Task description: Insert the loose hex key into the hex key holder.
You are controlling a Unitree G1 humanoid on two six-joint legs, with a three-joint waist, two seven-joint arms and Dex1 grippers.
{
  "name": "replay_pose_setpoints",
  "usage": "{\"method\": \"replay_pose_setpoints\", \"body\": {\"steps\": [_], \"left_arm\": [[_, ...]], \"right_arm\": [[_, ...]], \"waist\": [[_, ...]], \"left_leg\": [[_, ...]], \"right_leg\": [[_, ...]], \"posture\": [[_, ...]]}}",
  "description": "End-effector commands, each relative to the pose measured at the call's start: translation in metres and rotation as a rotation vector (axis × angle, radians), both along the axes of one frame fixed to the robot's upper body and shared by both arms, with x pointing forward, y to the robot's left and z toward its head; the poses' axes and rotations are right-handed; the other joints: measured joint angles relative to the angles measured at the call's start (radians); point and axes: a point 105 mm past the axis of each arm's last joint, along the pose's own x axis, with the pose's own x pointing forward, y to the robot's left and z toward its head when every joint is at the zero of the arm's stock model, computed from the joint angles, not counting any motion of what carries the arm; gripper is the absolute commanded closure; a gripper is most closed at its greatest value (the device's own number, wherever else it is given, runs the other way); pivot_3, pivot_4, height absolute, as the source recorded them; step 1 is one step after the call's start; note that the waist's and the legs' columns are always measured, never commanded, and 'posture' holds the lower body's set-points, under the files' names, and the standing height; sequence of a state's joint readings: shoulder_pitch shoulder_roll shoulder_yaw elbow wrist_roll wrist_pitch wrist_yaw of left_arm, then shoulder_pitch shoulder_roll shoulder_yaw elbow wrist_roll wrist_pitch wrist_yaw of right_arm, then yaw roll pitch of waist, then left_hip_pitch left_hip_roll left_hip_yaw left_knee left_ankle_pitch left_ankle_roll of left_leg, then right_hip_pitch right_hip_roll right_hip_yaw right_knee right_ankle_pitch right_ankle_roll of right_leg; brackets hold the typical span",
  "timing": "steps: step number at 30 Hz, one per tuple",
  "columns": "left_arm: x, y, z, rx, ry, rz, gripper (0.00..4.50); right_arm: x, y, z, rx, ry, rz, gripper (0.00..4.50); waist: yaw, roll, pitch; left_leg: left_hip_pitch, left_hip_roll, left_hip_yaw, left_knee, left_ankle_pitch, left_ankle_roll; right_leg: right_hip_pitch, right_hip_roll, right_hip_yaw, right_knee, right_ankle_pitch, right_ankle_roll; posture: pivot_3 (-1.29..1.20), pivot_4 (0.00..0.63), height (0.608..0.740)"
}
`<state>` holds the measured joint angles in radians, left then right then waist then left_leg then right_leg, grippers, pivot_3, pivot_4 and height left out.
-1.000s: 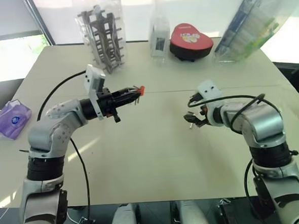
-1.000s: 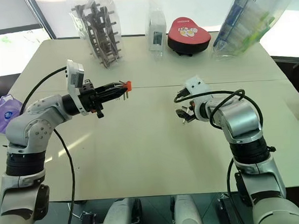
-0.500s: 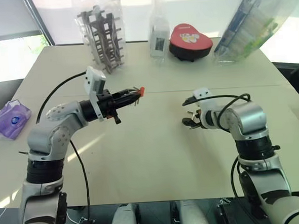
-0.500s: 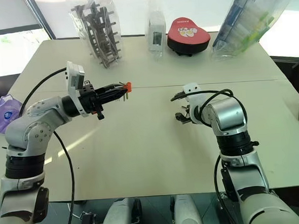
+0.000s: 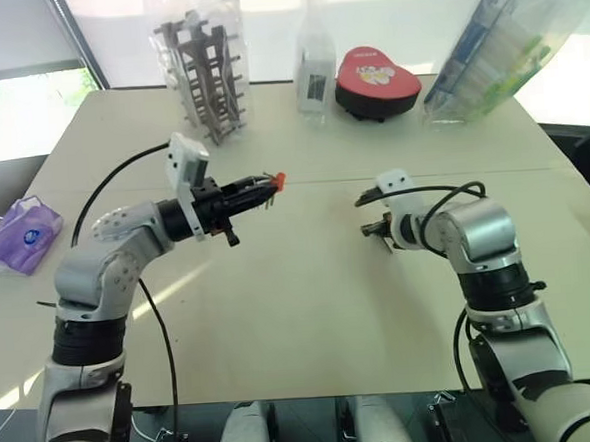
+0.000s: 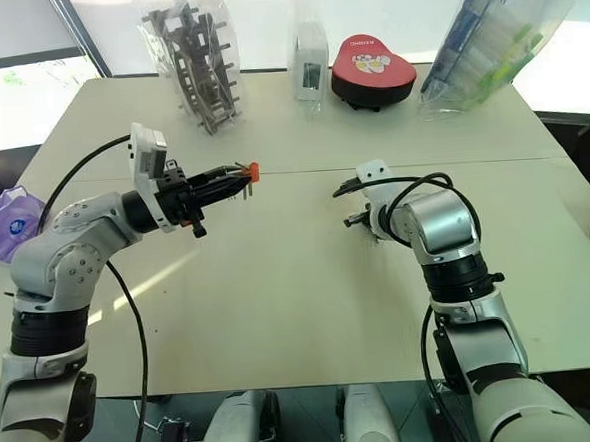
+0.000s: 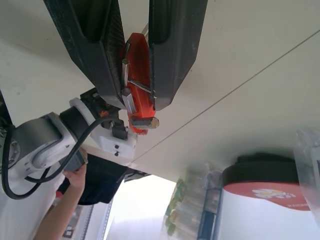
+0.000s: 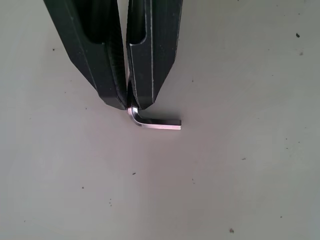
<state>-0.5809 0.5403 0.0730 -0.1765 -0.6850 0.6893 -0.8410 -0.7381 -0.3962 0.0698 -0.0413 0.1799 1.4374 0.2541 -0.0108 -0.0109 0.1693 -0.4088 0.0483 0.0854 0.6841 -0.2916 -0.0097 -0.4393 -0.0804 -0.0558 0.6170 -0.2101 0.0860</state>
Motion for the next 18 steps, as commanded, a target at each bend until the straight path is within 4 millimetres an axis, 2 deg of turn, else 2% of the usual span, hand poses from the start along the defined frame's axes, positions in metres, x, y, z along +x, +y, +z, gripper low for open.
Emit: {"method": "replay_pose_setpoints", "body": {"steps": [1,5,9,12,15,17,18], "left_arm": [[-0.003,-0.002,0.012,-0.024,-0.062,-0.003,4.38],[-0.002,-0.015,0.012,-0.051,-0.057,-0.032,4.38],[0.001,-0.025,0.009,-0.065,-0.050,-0.052,4.38],[0.006,-0.030,0.009,-0.075,-0.045,-0.063,4.38],[0.013,-0.035,0.011,-0.082,-0.045,-0.068,4.38],[0.015,-0.037,0.012,-0.077,-0.050,-0.076,4.38],[0.017,-0.039,0.012,-0.079,-0.052,-0.081,4.38]], "right_arm": [[0.006,0.001,0.024,0.006,-0.177,0.031,4.47],[0.015,0.009,0.064,-0.006,-0.546,0.107,4.47],[0.017,0.022,0.092,0.091,-0.764,0.158,4.47],[0.010,0.042,0.130,0.176,-0.987,0.260,4.47],[-0.002,0.058,0.160,0.259,-1.153,0.339,4.47],[-0.006,0.064,0.171,0.350,-1.201,0.352,4.47],[-0.011,0.069,0.177,0.448,-1.212,0.362,4.47]], "waist": [[0.000,0.000,0.000],[-0.001,0.000,0.000],[-0.003,0.000,0.000],[-0.003,0.000,0.000],[-0.003,0.000,0.000],[-0.003,0.000,0.000],[-0.003,0.000,0.000]], "left_leg": [[0.000,0.000,0.000,0.000,0.000,0.000],[0.000,0.000,0.000,0.000,0.000,0.000],[0.000,0.000,0.000,0.000,0.000,0.000],[0.000,0.000,0.000,0.000,0.000,0.000],[0.000,0.000,0.000,0.000,0.000,0.000],[0.000,0.000,0.000,0.000,0.000,0.000],[0.000,0.000,0.000,0.000,0.000,0.000]], "right_leg": [[0.000,0.000,0.000,0.000,0.000,0.000],[0.000,0.000,0.000,-0.001,0.000,0.000],[0.000,0.000,0.000,0.000,0.000,0.000],[-0.001,0.001,0.000,0.000,0.000,0.000],[-0.001,0.001,0.000,0.000,0.000,0.000],[-0.001,0.001,0.000,0.000,0.000,0.000],[-0.001,0.001,0.000,0.000,0.000,0.000]], "posture": [[0.00,0.150,0.740],[0.00,0.150,0.740],[0.00,0.150,0.740],[0.00,0.150,0.740],[0.00,0.150,0.740],[0.00,0.150,0.740],[0.00,0.150,0.740]]}}
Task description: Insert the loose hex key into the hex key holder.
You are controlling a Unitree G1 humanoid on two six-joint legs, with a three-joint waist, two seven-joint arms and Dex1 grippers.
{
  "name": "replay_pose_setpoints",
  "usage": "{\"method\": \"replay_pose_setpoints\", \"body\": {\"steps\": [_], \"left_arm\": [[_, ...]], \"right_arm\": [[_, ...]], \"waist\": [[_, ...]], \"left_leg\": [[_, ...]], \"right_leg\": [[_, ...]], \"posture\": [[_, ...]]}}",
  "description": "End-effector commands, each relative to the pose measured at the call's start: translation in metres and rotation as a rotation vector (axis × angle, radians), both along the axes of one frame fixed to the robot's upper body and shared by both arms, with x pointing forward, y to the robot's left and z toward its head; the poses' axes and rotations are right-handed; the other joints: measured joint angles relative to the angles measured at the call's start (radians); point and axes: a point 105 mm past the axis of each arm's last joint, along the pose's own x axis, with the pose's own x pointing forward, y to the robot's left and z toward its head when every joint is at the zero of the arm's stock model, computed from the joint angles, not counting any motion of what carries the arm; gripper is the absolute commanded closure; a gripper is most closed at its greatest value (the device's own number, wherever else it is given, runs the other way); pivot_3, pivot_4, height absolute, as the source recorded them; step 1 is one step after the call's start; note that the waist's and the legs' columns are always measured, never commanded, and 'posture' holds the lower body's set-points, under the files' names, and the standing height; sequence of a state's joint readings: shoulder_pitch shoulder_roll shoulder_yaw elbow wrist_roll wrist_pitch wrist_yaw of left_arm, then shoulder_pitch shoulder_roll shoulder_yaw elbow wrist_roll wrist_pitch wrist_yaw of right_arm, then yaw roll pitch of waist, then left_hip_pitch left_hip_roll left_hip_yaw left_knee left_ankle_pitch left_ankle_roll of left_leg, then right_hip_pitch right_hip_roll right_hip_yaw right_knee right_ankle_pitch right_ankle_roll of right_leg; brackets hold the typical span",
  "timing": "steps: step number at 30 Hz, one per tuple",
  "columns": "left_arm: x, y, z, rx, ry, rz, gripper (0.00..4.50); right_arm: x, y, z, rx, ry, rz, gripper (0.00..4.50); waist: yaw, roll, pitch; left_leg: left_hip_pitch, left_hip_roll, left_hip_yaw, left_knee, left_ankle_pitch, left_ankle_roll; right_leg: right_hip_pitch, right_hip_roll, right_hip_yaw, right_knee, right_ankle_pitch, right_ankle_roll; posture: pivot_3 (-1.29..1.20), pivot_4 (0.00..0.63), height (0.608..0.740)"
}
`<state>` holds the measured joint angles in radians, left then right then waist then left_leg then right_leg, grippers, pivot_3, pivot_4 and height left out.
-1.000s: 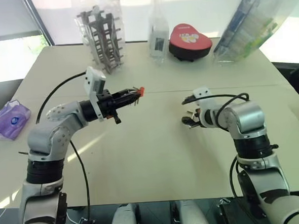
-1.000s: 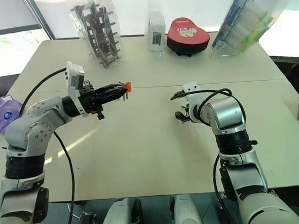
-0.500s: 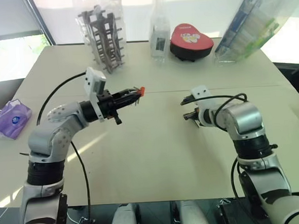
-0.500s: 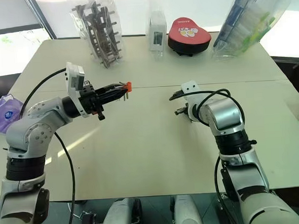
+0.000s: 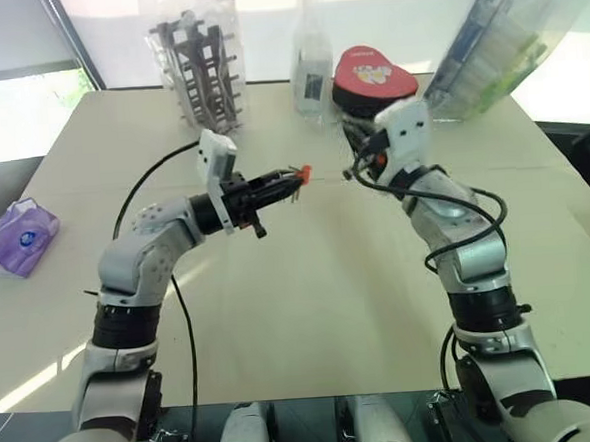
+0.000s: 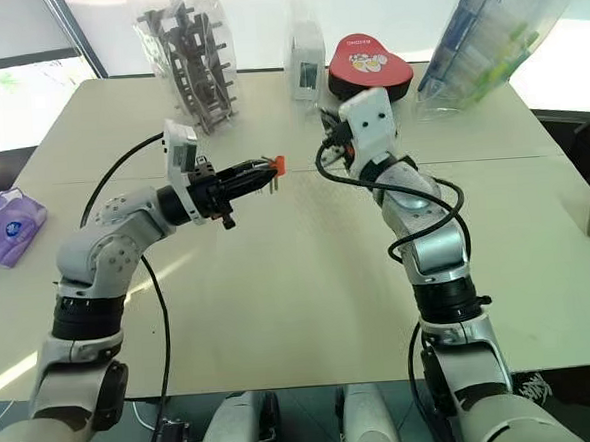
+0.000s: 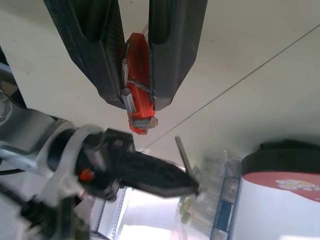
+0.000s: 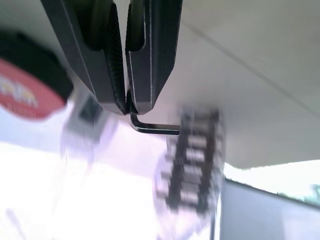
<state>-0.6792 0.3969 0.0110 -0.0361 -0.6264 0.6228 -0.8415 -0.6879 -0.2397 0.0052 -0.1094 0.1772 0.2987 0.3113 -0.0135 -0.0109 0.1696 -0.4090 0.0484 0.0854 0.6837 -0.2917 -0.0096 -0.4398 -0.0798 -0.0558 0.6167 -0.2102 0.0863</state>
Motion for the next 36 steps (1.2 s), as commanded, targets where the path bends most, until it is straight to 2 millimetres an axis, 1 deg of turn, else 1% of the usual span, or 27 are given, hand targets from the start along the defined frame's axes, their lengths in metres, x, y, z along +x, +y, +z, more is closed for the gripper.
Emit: {"method": "replay_pose_setpoints", "body": {"steps": [1,3,6,8,12,17,23,27,31,36], "left_arm": [[0.000,-0.008,0.012,-0.007,-0.061,-0.029,4.38],[0.001,-0.010,0.013,-0.011,-0.065,-0.038,4.38],[0.003,-0.011,0.014,-0.014,-0.068,-0.038,4.38],[0.005,-0.011,0.016,-0.017,-0.072,-0.035,4.38],[0.007,-0.009,0.019,-0.023,-0.079,-0.023,4.38],[0.007,-0.008,0.021,-0.025,-0.086,-0.013,4.38],[0.006,-0.006,0.022,-0.022,-0.086,-0.004,4.38],[0.005,-0.004,0.021,-0.020,-0.083,0.006,4.38],[0.008,0.000,0.025,-0.051,-0.073,0.024,4.38],[0.007,0.002,0.026,-0.064,-0.061,0.021,4.38]], "right_arm": [[-0.016,0.006,0.033,0.189,-0.099,0.128,4.47],[-0.020,0.010,0.038,0.243,-0.106,0.185,4.47],[-0.028,0.015,0.039,0.277,-0.106,0.264,4.47],[-0.036,0.018,0.035,0.287,-0.093,0.327,4.47],[-0.043,0.020,0.027,0.308,-0.060,0.390,4.47],[-0.043,0.027,0.018,0.294,-0.032,0.422,4.47],[-0.043,0.037,0.017,0.300,-0.026,0.452,4.47],[-0.042,0.037,0.018,0.301,-0.025,0.454,4.47],[-0.041,0.035,0.013,0.289,-0.012,0.440,4.47],[-0.039,0.031,0.013,0.290,-0.016,0.424,4.47]], "waist": [[0.000,0.000,0.000],[0.003,0.000,0.000],[0.003,0.000,0.000],[0.002,0.000,0.000],[0.001,0.000,0.000],[0.000,0.000,0.000],[0.001,0.000,0.000],[0.002,0.000,0.000],[0.001,0.000,0.000],[0.002,0.000,0.000]], "left_leg": [[0.000,0.000,0.000,0.000,0.000,0.000],[0.000,0.000,0.000,0.000,0.000,0.000],[0.000,0.000,0.001,0.000,0.000,0.000],[0.000,0.000,0.000,0.000,0.000,0.000],[0.000,0.000,0.000,0.000,0.000,0.000],[0.000,0.000,0.000,0.000,0.000,0.000],[0.000,0.000,0.000,0.000,0.000,0.000],[0.000,0.000,0.000,0.000,0.000,0.000],[0.000,0.000,0.000,0.000,0.000,0.000],[0.000,0.000,0.000,0.000,0.000,0.000]], "right_leg": [[0.000,0.000,0.000,0.000,0.000,0.000],[0.000,0.000,0.000,0.000,0.000,0.000],[0.001,0.000,0.000,0.000,0.000,0.000],[0.001,0.000,0.000,-0.001,0.000,0.000],[0.000,0.000,0.000,0.000,0.000,0.000],[0.000,0.000,0.000,0.000,0.000,0.000],[0.000,0.000,0.000,0.000,0.000,0.000],[0.000,0.000,0.000,0.000,0.000,0.000],[0.000,0.000,0.000,0.000,0.000,0.000],[0.000,0.000,0.000,0.000,0.000,0.000]], "posture": [[0.00,0.150,0.740],[0.00,0.150,0.740],[0.00,0.150,0.740],[0.00,0.150,0.740],[0.00,0.150,0.740],[0.00,0.150,0.740],[0.00,0.150,0.740],[0.00,0.150,0.740],[0.00,0.150,0.740],[0.00,0.150,0.740]]}}
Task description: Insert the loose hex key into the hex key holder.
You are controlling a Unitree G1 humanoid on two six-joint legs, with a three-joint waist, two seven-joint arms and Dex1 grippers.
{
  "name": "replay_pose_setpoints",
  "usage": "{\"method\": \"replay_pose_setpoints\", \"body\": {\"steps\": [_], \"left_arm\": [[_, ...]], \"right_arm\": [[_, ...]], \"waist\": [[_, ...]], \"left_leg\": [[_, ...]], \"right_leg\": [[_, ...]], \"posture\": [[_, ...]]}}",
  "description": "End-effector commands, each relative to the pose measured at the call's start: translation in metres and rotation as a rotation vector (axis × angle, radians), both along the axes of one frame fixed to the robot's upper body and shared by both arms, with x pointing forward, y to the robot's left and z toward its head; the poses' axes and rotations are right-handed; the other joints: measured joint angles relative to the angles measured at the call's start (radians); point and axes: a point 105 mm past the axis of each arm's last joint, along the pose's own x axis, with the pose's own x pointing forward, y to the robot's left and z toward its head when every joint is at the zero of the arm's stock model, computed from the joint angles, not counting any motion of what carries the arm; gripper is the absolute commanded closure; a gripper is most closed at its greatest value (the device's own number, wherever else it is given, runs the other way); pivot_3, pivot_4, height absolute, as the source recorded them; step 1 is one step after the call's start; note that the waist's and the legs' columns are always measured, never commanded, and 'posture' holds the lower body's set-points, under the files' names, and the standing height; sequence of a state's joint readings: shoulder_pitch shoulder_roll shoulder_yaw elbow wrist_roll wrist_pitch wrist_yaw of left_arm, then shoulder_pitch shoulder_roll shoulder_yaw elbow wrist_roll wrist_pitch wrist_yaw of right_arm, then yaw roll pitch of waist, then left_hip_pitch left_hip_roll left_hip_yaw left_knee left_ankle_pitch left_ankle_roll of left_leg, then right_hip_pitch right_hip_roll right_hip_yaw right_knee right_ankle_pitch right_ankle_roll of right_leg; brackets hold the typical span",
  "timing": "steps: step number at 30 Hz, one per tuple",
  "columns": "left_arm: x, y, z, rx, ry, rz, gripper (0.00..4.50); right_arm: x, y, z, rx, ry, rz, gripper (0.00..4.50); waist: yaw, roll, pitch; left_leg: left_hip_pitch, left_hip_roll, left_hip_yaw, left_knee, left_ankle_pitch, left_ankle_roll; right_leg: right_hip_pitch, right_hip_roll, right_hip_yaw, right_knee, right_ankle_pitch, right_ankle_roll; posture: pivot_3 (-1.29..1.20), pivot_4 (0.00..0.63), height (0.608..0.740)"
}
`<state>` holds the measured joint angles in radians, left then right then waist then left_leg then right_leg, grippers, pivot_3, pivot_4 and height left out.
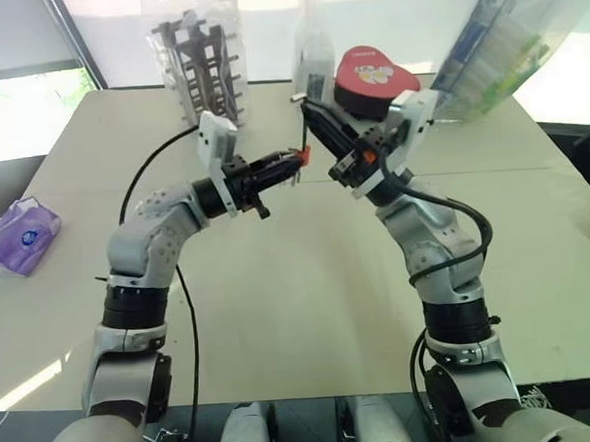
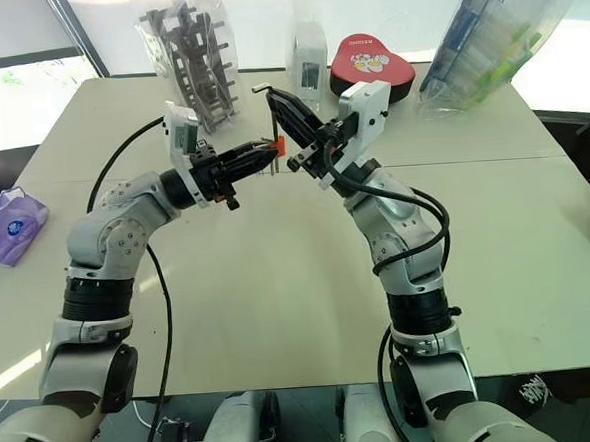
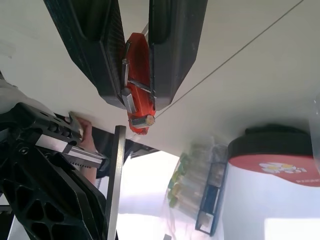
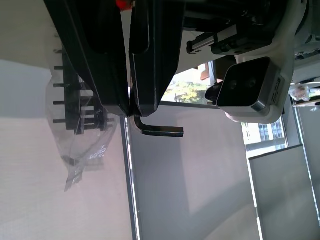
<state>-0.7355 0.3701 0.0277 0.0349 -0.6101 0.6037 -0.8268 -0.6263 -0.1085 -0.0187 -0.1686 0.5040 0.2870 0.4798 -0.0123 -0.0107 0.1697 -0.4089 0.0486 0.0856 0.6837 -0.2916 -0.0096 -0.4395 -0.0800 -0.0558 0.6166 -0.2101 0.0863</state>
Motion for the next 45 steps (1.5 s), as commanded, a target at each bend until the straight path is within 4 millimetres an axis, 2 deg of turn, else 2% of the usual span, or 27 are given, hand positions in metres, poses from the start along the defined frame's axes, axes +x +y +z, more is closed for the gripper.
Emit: {"method": "replay_pose_setpoints", "body": {"steps": [1,20,38,45], "left_arm": [[-0.005,0.002,0.017,-0.031,-0.054,-0.010,4.38],[-0.009,-0.004,0.017,-0.030,-0.051,-0.040,4.38],[-0.009,0.000,0.033,-0.154,0.005,-0.044,4.38],[-0.009,-0.002,0.032,-0.134,-0.002,-0.049,4.38]], "right_arm": [[-0.003,-0.005,0.010,0.019,-0.047,-0.014,4.47],[0.003,-0.009,0.007,0.018,-0.037,-0.059,4.47],[0.001,-0.010,-0.002,0.005,-0.032,-0.077,4.47],[0.001,-0.007,-0.013,-0.035,0.009,-0.072,4.47]], "waist": [[0.000,0.000,0.000],[0.000,0.000,0.000],[0.000,0.000,0.000],[0.000,0.000,0.000]], "left_leg": [[0.000,0.000,0.000,0.000,0.000,0.000],[0.000,0.000,0.000,0.000,0.000,0.000],[0.000,0.000,0.000,0.000,0.000,0.000],[0.000,0.000,0.000,0.000,0.000,0.000]], "right_leg": [[0.000,0.000,0.000,0.000,0.000,0.000],[0.000,0.000,0.000,0.000,0.000,0.000],[0.000,0.000,0.000,0.000,0.000,0.000],[0.000,0.000,0.000,0.000,0.000,0.000]], "posture": [[0.00,0.150,0.740],[0.00,0.150,0.740],[0.00,0.150,0.740],[0.00,0.150,0.740]]}}
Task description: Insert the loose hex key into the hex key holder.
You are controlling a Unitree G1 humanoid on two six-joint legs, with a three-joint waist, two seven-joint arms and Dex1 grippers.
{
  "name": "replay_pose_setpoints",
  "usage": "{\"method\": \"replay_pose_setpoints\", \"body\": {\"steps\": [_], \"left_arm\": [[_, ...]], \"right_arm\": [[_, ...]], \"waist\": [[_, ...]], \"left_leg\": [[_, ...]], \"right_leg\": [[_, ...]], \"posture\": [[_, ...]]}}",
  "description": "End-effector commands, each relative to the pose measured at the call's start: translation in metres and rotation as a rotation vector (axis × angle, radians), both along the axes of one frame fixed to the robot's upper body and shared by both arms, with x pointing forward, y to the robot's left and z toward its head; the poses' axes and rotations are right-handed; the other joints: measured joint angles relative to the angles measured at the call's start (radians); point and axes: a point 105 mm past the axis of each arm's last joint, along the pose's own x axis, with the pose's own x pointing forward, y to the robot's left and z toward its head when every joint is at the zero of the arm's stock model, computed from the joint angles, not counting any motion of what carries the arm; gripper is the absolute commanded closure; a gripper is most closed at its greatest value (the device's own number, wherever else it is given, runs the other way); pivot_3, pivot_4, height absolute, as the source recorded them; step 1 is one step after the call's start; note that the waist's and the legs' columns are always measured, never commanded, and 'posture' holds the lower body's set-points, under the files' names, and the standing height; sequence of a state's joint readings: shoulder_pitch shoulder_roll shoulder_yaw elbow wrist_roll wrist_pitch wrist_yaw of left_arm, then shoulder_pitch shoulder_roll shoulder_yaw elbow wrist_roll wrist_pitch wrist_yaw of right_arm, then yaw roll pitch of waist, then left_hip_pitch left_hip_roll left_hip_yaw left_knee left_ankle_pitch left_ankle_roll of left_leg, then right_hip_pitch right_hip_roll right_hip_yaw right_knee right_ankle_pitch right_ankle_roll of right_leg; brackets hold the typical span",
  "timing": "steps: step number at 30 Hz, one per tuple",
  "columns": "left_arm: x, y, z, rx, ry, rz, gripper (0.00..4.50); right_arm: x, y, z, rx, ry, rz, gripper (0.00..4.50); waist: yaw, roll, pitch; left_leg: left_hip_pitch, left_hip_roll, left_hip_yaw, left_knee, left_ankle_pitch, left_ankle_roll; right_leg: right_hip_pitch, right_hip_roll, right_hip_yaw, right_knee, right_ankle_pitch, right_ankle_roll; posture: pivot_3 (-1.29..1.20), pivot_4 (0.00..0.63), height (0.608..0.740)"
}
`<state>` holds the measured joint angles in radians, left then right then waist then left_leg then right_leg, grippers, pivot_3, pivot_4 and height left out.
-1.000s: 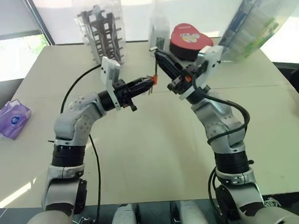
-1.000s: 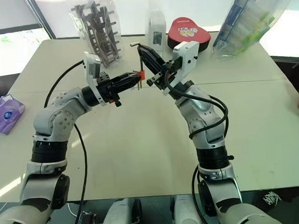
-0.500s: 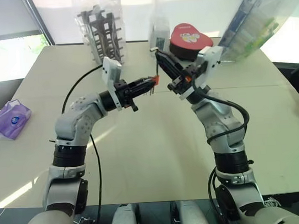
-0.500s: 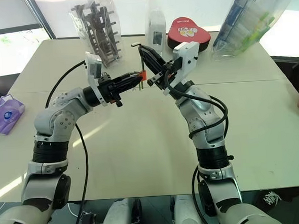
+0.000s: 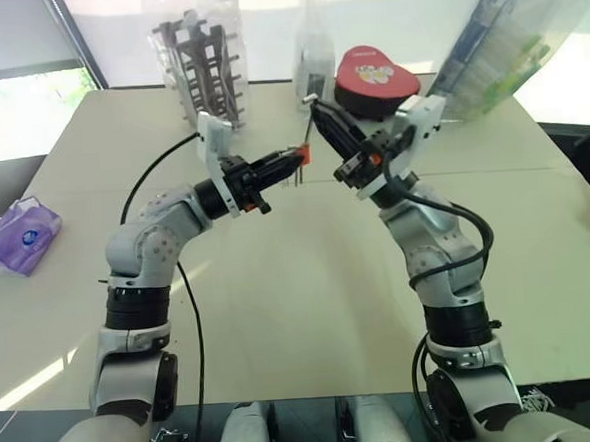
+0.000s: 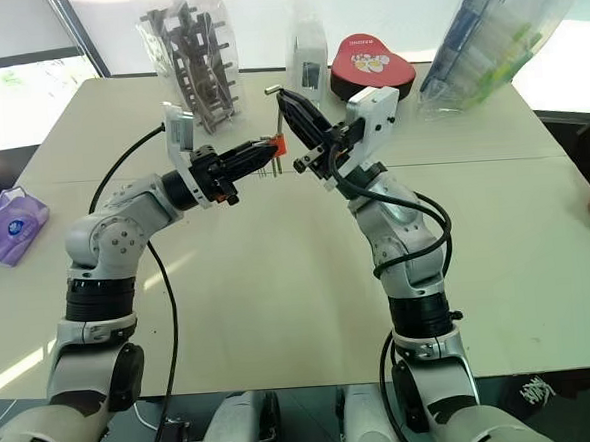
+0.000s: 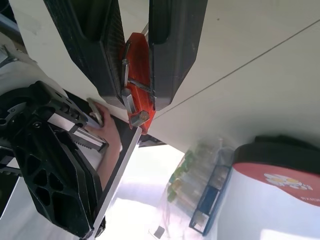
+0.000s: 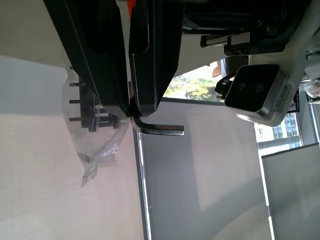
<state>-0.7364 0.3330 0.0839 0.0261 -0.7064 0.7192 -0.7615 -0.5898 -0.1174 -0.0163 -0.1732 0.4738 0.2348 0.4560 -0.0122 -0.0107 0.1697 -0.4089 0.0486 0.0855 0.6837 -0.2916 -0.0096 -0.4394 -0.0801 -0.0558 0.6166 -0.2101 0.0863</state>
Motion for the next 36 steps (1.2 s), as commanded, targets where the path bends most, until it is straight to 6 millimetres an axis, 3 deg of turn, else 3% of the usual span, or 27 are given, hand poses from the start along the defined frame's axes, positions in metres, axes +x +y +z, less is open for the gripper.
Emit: {"method": "replay_pose_setpoints", "body": {"steps": [1,23,24,25,32,36], "left_arm": [[-0.009,-0.002,0.029,-0.033,-0.120,-0.034,4.38],[-0.012,-0.006,0.026,0.005,-0.150,-0.036,4.38],[-0.012,-0.006,0.026,0.003,-0.149,-0.036,4.38],[-0.012,-0.006,0.026,0.001,-0.149,-0.035,4.38],[-0.012,-0.006,0.026,-0.008,-0.148,-0.037,4.38],[-0.013,-0.008,0.024,-0.022,-0.133,-0.044,4.38]], "right_arm": [[0.000,0.002,-0.010,-0.041,0.031,-0.009,4.47],[0.006,0.001,-0.031,-0.115,0.131,-0.032,4.47],[0.005,0.001,-0.031,-0.116,0.134,-0.032,3.80],[0.005,0.001,-0.032,-0.117,0.136,-0.031,3.53],[0.000,-0.004,-0.034,-0.124,0.150,-0.026,0.07],[-0.011,-0.035,-0.044,-0.111,0.203,-0.033,0.03]], "waist": [[0.000,0.000,0.000],[0.000,0.000,0.000],[0.000,0.000,0.000],[0.001,0.000,0.000],[0.000,0.001,0.000],[0.006,0.000,0.000]], "left_leg": [[0.000,0.000,0.000,0.000,0.000,0.000],[0.000,0.000,0.000,0.000,0.000,0.000],[0.000,0.000,0.000,0.000,0.000,0.000],[0.000,0.000,0.000,0.000,0.000,0.000],[0.000,0.000,0.000,0.000,0.000,0.000],[0.000,0.000,0.000,0.000,0.000,0.000]], "right_leg": [[0.000,0.000,0.000,0.000,0.000,0.000],[0.000,0.000,0.000,0.000,0.000,0.000],[0.000,0.000,0.000,0.000,0.000,0.000],[0.000,0.000,0.000,0.000,0.000,0.000],[0.000,0.000,0.000,0.000,0.000,0.000],[0.000,0.000,0.000,0.000,0.000,0.000]], "posture": [[0.00,0.150,0.740],[0.00,0.150,0.740],[0.00,0.150,0.740],[0.00,0.150,0.740],[0.00,0.150,0.740],[0.00,0.150,0.740]]}}
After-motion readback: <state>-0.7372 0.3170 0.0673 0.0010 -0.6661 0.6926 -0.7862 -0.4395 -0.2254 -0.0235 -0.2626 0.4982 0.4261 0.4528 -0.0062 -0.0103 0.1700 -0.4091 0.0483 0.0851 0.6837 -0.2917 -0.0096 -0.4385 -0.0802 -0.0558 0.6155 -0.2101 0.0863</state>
